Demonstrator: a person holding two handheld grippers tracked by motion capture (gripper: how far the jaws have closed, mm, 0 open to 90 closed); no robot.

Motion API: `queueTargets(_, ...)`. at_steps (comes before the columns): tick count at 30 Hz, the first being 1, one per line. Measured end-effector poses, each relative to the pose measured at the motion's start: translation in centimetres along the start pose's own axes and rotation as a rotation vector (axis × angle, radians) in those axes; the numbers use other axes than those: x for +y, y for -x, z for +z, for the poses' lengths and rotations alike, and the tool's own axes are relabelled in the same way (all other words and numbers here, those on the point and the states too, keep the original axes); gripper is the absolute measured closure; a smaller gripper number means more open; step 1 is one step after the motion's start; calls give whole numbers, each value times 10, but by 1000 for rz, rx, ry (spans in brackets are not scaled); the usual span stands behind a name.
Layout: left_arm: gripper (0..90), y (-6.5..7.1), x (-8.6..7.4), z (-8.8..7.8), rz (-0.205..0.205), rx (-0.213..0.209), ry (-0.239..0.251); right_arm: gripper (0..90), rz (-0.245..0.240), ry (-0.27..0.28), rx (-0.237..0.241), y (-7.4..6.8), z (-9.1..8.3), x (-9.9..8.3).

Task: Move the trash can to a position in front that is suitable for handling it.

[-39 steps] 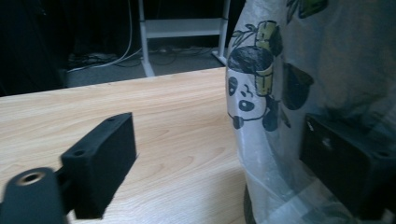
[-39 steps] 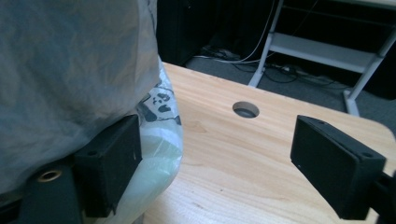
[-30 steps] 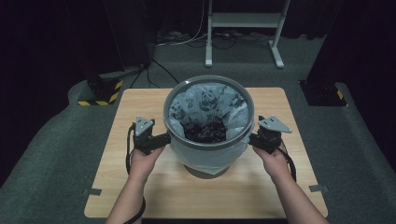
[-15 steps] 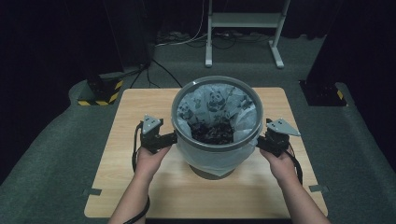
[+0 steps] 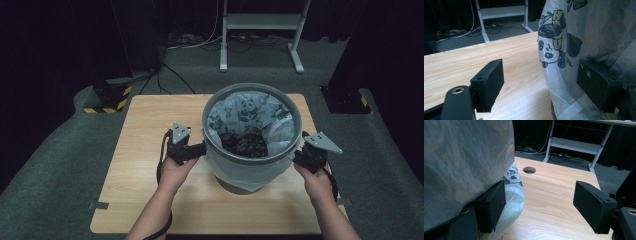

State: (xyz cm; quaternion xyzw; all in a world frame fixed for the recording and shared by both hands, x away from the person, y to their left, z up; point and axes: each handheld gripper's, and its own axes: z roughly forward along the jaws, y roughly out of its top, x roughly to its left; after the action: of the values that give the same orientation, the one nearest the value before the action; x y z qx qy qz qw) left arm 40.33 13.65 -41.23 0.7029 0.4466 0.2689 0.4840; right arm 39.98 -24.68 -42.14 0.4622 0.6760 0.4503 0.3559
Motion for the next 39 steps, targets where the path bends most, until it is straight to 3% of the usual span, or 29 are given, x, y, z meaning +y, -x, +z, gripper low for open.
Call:
queueTargets(6,211,12,2,7,-15,-1,3,248,20,2,-24,13,-5,-6)
queueTargets(14,211,14,5,15,-22,-12,2,253,42,9,-30,19,-4,-8)
queueTargets(22,208,3,9,31,-74,-16,7,297,75,7,-48,21,11,-3)
queueTargets(25,181,0,6,32,-72,-20,-6,277,68,3,-49,21,14,-3)
queueTargets(30,111,-5,-1,25,-68,-22,-19,209,56,-15,-47,22,9,-7)
queueTargets(36,104,-20,-10,-6,-82,-1,-39,183,80,-65,1,24,-11,-27)
queueTargets(39,104,-23,-21,-19,-20,12,-102,180,69,-102,17,23,-17,-36)
